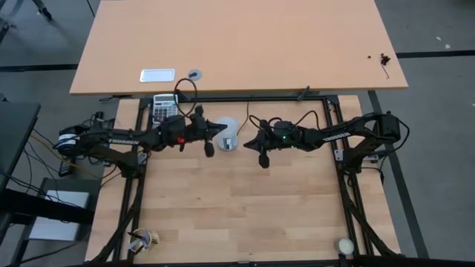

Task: Screw lightbulb
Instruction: Remove the lightbulb from the lamp

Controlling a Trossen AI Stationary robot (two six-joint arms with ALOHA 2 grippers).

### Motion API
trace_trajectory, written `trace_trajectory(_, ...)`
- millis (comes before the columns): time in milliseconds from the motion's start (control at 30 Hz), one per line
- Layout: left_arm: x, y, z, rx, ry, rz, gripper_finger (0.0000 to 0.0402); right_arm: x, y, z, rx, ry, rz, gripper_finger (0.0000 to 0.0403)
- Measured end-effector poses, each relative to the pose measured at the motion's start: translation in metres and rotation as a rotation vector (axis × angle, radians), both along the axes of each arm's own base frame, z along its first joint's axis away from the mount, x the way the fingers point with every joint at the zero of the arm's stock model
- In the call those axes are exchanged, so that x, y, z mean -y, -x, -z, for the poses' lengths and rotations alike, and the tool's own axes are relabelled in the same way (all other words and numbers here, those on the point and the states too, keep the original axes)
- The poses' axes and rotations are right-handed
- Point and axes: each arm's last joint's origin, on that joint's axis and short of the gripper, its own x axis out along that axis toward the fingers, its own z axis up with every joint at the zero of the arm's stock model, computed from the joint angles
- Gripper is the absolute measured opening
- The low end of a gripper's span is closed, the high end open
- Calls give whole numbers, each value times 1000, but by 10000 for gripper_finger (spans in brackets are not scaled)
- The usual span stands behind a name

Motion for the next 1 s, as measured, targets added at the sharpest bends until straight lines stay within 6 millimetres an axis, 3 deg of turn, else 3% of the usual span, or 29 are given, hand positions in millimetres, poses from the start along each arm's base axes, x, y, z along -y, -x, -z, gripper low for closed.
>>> trace_trajectory(200, 1, 6, 17, -46, 9, -6, 0, 0, 0, 0, -2, -11, -24, 9)
trace_trajectory(500, 2, 32, 54, 1, 95, -39, 0, 1, 9, 13, -43, 8, -55, 9)
trace_trajectory(1000, -16, 45, 87, -247, 177, -211, 0, 3, 26, 29, -16, -56, 49, 9)
